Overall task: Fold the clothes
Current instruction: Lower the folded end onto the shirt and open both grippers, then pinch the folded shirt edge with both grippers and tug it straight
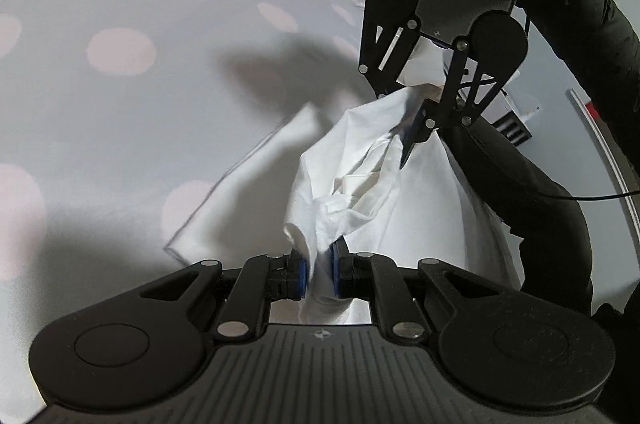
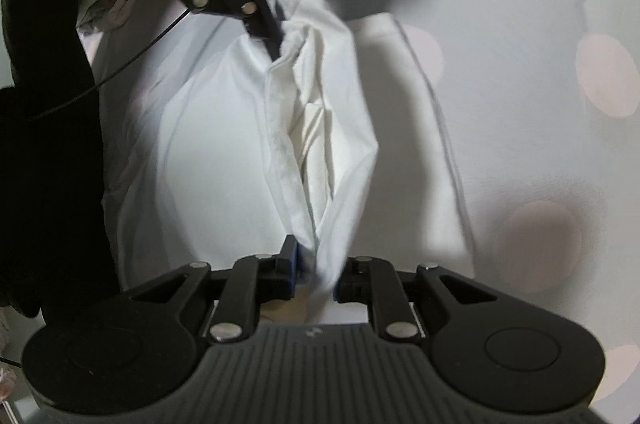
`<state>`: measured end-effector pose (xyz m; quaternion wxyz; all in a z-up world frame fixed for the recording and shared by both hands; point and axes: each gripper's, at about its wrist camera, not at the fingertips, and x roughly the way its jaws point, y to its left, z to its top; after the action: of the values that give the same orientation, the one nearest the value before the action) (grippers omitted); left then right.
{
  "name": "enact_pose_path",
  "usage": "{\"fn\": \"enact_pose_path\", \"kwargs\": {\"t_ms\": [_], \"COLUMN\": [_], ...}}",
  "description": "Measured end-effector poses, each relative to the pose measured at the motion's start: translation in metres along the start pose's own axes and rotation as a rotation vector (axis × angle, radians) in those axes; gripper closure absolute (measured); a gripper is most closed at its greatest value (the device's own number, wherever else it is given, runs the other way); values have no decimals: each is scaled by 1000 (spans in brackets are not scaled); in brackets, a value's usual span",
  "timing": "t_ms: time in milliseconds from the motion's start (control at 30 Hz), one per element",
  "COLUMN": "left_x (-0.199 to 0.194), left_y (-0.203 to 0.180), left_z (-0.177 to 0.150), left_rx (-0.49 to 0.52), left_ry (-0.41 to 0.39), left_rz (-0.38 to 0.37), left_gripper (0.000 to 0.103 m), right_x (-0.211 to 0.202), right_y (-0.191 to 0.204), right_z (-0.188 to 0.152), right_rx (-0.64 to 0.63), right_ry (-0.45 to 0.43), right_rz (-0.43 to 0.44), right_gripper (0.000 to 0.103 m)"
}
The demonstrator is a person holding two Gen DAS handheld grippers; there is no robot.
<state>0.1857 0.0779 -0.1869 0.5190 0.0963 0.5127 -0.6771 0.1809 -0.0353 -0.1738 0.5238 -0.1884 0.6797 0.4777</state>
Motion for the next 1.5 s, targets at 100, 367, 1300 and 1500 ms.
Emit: {"fn": "enact_pose_path", "kwargs": {"t_ms": [100, 367, 1300, 1500], "left_x": [3, 8, 36, 4], "left_y": [14, 18, -63, -44], "left_z": [-6, -5, 18, 23], "left_rx": [-19, -114, 378, 242], "left_ry": [17, 9, 100, -8], "left_rz": [13, 105, 341, 240], "left_gripper": [93, 91, 94, 102], "right_x": [10, 19, 1, -21], "right_y": [-18, -14, 43, 34], "right_z": [1, -8, -85, -101], "right_rx": [18, -7, -2, 47], "right_ry": [-12, -109, -395, -536], "right_rz": [6, -216, -513, -447], "right_gripper": [81, 54, 88, 94]}}
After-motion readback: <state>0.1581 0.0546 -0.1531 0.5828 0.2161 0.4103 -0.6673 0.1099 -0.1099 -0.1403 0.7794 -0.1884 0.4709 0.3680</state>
